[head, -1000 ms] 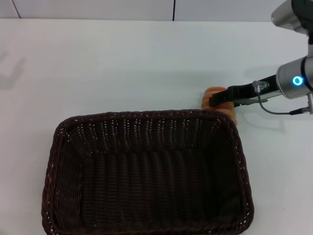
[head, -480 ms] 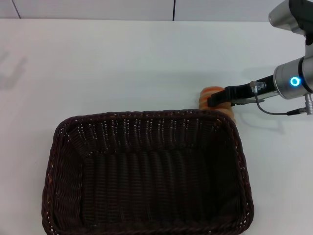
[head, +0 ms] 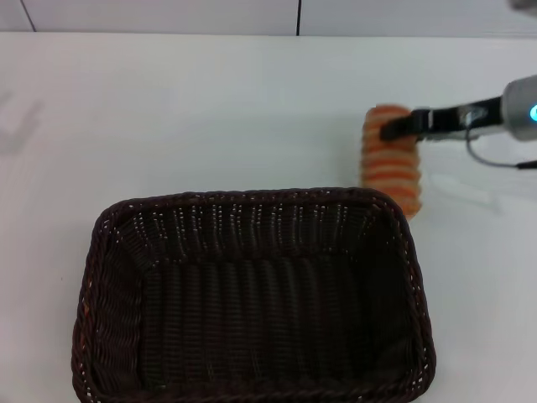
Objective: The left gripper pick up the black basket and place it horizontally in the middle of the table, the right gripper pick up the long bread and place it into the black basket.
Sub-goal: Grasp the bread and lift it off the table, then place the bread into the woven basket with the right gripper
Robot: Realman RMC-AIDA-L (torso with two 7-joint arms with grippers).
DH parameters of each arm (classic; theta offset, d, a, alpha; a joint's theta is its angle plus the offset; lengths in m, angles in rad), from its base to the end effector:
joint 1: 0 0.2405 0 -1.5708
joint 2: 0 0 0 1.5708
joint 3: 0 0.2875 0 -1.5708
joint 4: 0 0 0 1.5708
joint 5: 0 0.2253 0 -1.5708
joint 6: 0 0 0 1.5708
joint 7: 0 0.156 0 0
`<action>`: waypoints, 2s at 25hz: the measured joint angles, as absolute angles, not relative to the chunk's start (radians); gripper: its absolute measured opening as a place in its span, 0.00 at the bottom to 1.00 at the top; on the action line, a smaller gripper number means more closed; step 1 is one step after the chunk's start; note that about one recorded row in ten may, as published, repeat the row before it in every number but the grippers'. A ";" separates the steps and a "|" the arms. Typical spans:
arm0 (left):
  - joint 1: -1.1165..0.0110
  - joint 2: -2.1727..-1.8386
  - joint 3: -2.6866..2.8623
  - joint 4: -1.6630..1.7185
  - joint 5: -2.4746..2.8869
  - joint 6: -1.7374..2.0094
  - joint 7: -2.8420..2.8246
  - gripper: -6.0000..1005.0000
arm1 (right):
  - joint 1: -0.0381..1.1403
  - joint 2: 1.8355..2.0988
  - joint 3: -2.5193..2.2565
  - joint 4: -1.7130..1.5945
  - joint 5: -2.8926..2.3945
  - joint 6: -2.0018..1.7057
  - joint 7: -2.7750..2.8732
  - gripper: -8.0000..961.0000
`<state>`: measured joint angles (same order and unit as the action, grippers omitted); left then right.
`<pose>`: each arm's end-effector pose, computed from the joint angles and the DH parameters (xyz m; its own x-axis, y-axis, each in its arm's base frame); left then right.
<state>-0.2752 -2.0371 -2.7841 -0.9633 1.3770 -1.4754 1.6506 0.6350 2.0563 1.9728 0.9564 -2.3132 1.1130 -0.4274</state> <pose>-0.3485 0.3246 0.1923 0.5022 -0.1418 0.8530 0.7520 -0.4154 -0.5118 0.2468 0.4445 -0.0285 0.3904 -0.8475 -0.3597 -0.9087 -0.2920 -0.2982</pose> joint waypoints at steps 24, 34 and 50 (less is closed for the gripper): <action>-0.301 -2.037 -2.782 -0.970 1.365 -1.474 1.634 0.57 | 0.531 2.072 1.828 1.362 -1.766 1.424 -0.673 0.34; -0.304 -2.036 -2.784 -0.964 1.365 -1.467 1.634 0.57 | 0.577 2.067 1.809 1.277 -1.770 1.563 -0.686 0.28; -0.298 -2.044 -2.784 -0.963 1.351 -1.468 1.624 0.57 | 0.601 2.061 1.819 1.269 -1.815 1.601 -0.759 0.59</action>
